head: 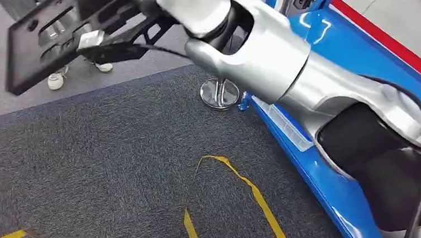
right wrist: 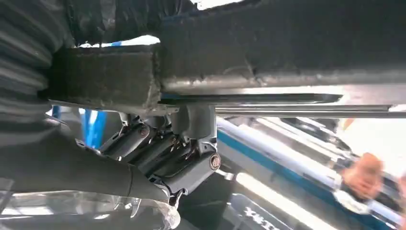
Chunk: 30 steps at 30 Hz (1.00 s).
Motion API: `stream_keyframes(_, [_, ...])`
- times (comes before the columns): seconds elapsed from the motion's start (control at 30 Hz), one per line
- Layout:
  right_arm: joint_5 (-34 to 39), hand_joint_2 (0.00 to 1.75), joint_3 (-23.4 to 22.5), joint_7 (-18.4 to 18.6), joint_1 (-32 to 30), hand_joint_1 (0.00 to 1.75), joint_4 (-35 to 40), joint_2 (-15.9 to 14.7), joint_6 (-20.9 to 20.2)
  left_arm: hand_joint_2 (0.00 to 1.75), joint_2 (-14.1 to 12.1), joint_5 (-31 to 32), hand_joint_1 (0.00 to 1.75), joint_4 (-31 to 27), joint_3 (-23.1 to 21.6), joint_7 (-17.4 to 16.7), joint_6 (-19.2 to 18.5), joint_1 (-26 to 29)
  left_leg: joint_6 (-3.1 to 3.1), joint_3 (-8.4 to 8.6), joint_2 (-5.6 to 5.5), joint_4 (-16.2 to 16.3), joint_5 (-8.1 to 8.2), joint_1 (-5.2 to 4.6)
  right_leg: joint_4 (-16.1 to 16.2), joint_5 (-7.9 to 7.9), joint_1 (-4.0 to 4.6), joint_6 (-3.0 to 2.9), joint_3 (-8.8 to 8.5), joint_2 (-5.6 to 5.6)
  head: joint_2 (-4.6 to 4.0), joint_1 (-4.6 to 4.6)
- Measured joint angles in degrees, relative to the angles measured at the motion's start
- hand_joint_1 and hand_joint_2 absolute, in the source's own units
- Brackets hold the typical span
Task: Take the parts from the cabinet and place them on the table.
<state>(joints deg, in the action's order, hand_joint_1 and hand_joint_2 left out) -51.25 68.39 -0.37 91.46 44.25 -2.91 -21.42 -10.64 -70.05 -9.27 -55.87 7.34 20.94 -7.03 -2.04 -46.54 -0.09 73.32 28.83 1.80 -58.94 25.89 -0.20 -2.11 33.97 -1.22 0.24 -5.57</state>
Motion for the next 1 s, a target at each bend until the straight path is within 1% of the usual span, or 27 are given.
stream_keyframes(0.03, [0.17,1.75,0.0,0.35,0.72,1.75,-1.6,-0.59,-0.39,1.75,0.02,0.0,0.0,0.0,-0.02,0.0,-0.09,0.0,0.01,-1.21,0.03,2.61,0.43,-0.01,-0.09,0.12,0.09,-0.04,-0.01,-0.86,0.0,0.02])
stream_keyframes(0.07, [0.33,1.75,0.0,0.87,1.33,1.75,-2.92,-1.18,-1.04,1.75,0.02,-0.11,0.0,0.0,-0.02,0.02,-0.09,0.08,0.11,-0.78,0.03,1.93,-0.52,-0.01,-0.14,0.26,0.21,-0.03,-0.08,-1.57,0.0,0.0])
stream_keyframes(0.1, [0.39,1.75,0.0,1.27,1.91,1.75,-3.82,-1.68,-1.6,1.75,0.02,-0.17,0.0,0.0,-0.02,0.07,-0.09,0.19,0.32,0.88,0.1,-1.15,-2.32,-0.06,-0.19,0.41,0.3,0.05,-0.15,-2.19,0.0,0.02])
stream_keyframes(0.13, [0.55,1.75,0.0,1.53,2.53,1.75,-4.61,-2.25,-2.06,1.75,0.0,-0.28,0.0,0.0,-0.02,0.11,-0.04,0.26,0.68,3.68,0.46,-5.85,-4.55,-0.22,-0.2,0.58,0.38,0.13,-0.32,-2.81,0.0,0.02])
stream_keyframes(0.17, [0.76,1.75,0.0,1.81,3.23,1.75,-5.32,-2.94,-2.45,1.75,0.0,-0.61,0.0,0.0,-0.02,0.2,0.09,0.32,1.3,6.83,2.17,-11.42,-6.69,-0.68,-0.2,0.8,0.45,0.29,-0.57,-3.37,0.0,0.02])
stream_keyframes(0.2, [0.85,1.75,0.0,1.97,3.93,1.75,-5.94,-3.65,-2.8,1.75,0.0,-0.7,0.0,0.0,-0.02,0.28,0.09,0.28,2.01,8.26,5.64,-14.0,-5.62,-1.73,-0.12,0.95,0.67,0.54,-0.57,-3.97,0.02,-0.02])
stream_keyframes(0.23, [0.94,1.75,0.0,2.12,4.52,1.75,-6.6,-4.57,-3.1,1.75,0.0,-0.74,0.0,0.0,0.0,0.35,0.09,0.17,2.67,8.34,5.22,-14.69,-5.92,-2.24,-0.3,1.04,0.95,0.78,-0.46,-4.51,0.0,0.0])
stream_keyframes(0.33, [1.88,1.75,0.0,2.75,4.65,1.75,-7.54,-6.23,-4.11,1.75,0.04,-0.83,0.0,0.0,0.0,0.55,0.07,0.4,3.18,8.14,3.01,-14.83,-5.96,-2.23,0.11,1.35,1.12,1.47,-1.07,-6.57,0.0,-0.02])
stream_keyframes(0.37, [2.1,1.75,0.0,2.97,4.66,1.75,-7.69,-6.84,-4.22,1.75,0.02,-0.85,0.0,0.0,-0.02,0.55,0.09,0.57,3.63,8.74,2.42,-15.59,-6.29,-1.54,-0.26,2.01,0.83,1.93,-0.94,-5.55,0.0,-0.09])
stream_keyframes(0.4, [2.18,1.75,0.0,3.12,4.72,1.75,-7.86,-7.45,-4.24,1.75,0.41,-0.83,0.0,0.0,-0.02,0.57,0.09,0.56,3.87,8.84,1.77,-15.82,-6.44,-1.59,-2.11,3.21,0.48,2.09,-0.17,-1.62,0.0,0.02])
stream_keyframes(0.43, [2.25,1.75,0.0,3.17,4.81,1.75,-7.97,-7.88,-4.22,1.75,0.46,-0.83,0.0,0.0,-0.02,0.57,0.15,0.49,4.18,8.82,1.43,-15.81,-6.51,-1.57,-5.96,5.28,0.23,2.19,1.66,0.41,0.0,-0.13])
stream_keyframes(0.47, [2.29,1.75,0.0,3.17,4.78,1.75,-8.17,-8.39,-4.24,1.75,0.46,-0.83,0.0,0.0,-0.02,0.57,0.13,0.28,4.22,8.82,0.67,-15.81,-6.48,-1.51,-10.61,7.25,0.2,2.37,3.88,1.17,0.0,-0.18])
stream_keyframes(0.5, [2.34,1.75,0.0,3.15,4.63,1.75,-8.36,-8.8,-4.26,1.75,0.48,-0.83,0.0,0.0,-0.02,0.57,0.13,0.1,4.29,8.83,0.0,-15.8,-6.44,-1.48,-15.08,8.82,0.08,2.59,6.23,1.38,0.0,-0.15])
stream_keyframes(0.53, [2.38,1.75,0.0,3.21,4.33,1.75,-8.49,-9.13,-4.32,1.75,0.5,-0.83,0.0,0.0,-0.02,0.57,0.13,-0.05,4.29,8.83,-0.84,-15.74,-6.42,-1.44,-18.1,9.32,-0.04,2.79,8.04,1.39,0.0,-0.13])
stream_keyframes(0.57, [2.49,1.75,0.0,3.32,4.03,1.75,-8.63,-9.51,-4.52,1.75,0.5,-0.83,0.0,0.0,0.0,0.57,0.13,-0.1,4.27,8.86,-1.83,-15.65,-6.41,-1.27,-18.25,8.2,-0.28,3.02,8.61,1.4,0.0,-0.18])
stream_keyframes(0.6, [2.68,1.75,0.0,3.37,3.93,1.75,-8.8,-9.85,-4.63,1.75,0.5,-0.83,0.0,0.0,0.0,0.57,0.13,-0.1,4.17,8.87,-2.78,-15.45,-6.34,-1.06,-15.57,5.94,-0.56,3.22,7.79,1.42,0.0,-0.18])
stream_keyframes(0.63, [2.88,1.75,0.0,3.45,3.93,1.75,-8.89,-10.23,-4.63,1.75,0.52,-0.83,0.0,0.0,-0.02,0.57,0.13,-0.04,3.89,8.87,-3.62,-15.13,-6.15,-0.79,-11.21,3.23,-0.92,3.45,5.97,1.56,0.0,-0.18])
stream_keyframes(0.67, [2.95,1.75,0.0,3.47,4.01,1.75,-8.93,-10.49,-4.63,1.75,0.5,-0.83,0.0,0.0,-0.02,0.59,0.13,0.0,3.42,8.82,-4.53,-14.6,-5.83,-0.51,-5.91,0.33,-1.42,3.84,3.62,2.44,0.0,-0.18])
stream_keyframes(0.7, [2.95,1.75,0.0,3.52,3.89,1.75,-8.96,-10.82,-4.61,1.75,0.48,-0.83,0.0,0.0,-0.02,0.66,0.11,0.0,2.82,8.41,-5.28,-14.08,-5.45,-0.3,-3.04,0.07,-2.12,4.37,2.38,5.28,0.0,-0.18])
stream_keyframes(0.73, [2.91,1.75,0.02,3.41,4.04,1.75,-9.0,-11.06,-4.63,1.75,0.35,-0.83,0.0,0.02,-0.02,0.77,0.11,-0.3,2.44,7.65,-6.08,-12.95,-5.43,-0.46,-2.02,0.37,-2.13,4.27,1.77,6.86,0.0,-0.04])
stream_keyframes(0.8, [2.36,1.75,0.15,3.17,3.54,1.75,-8.96,-11.49,-4.81,1.75,0.31,-0.83,0.0,0.02,0.0,0.83,0.13,-0.31,1.77,7.3,-7.4,-13.69,-6.02,0.01,-2.58,0.37,-1.48,3.42,2.03,5.33,0.0,0.02])
stream_keyframes(0.83, [2.23,1.75,0.35,3.19,3.42,1.75,-8.93,-11.52,-4.83,1.75,0.35,-0.83,0.0,0.02,0.0,0.85,0.13,-0.16,1.38,7.22,-8.12,-13.93,-6.27,0.16,-2.55,0.31,-1.42,2.98,2.0,4.6,0.0,-0.15])
stream_keyframes(0.87, [2.34,1.75,0.42,3.34,3.43,1.75,-8.91,-11.64,-4.83,1.75,0.35,-0.87,0.0,0.02,-0.02,0.87,0.13,0.04,1.2,6.94,-8.53,-13.9,-6.2,0.17,-2.21,0.18,-1.88,2.4,1.96,3.7,0.0,-0.07])
stream_keyframes(0.9, [2.47,1.75,0.44,3.74,3.42,1.75,-8.78,-11.67,-4.83,1.75,0.5,-0.87,0.0,0.02,-0.02,0.92,0.11,0.22,1.13,6.31,-4.78,-12.71,-5.38,-0.38,-2.1,0.03,-1.64,1.92,1.71,3.19,0.0,0.11])
stream_keyframes(0.93, [2.62,1.75,0.44,4.0,3.52,1.75,-8.63,-11.84,-4.9,1.75,0.48,-0.85,0.0,0.02,-0.02,0.98,0.11,0.18,1.04,5.1,-2.18,-9.8,-3.7,-0.5,-2.08,0.0,-1.38,1.65,1.74,2.7,0.0,0.5])
stream_keyframes(0.97, [2.75,1.75,0.44,4.13,3.61,1.75,-8.61,-12.04,-5.02,1.75,0.39,-0.85,0.0,0.02,-0.02,1.11,0.07,0.0,1.0,3.15,-0.74,-5.32,-1.67,-0.5,-2.08,0.05,-1.05,1.4,1.72,2.13,0.0,0.48])
stream_keyframes(1.0, [2.84,1.75,0.46,4.13,3.54,1.75,-8.54,-12.15,-5.18,1.75,0.39,-0.85,0.0,0.02,-0.02,1.22,0.07,-0.14,1.16,0.99,-0.22,-0.7,0.16,-0.51,-2.09,0.17,-0.74,1.22,1.65,1.37,0.0,0.5])
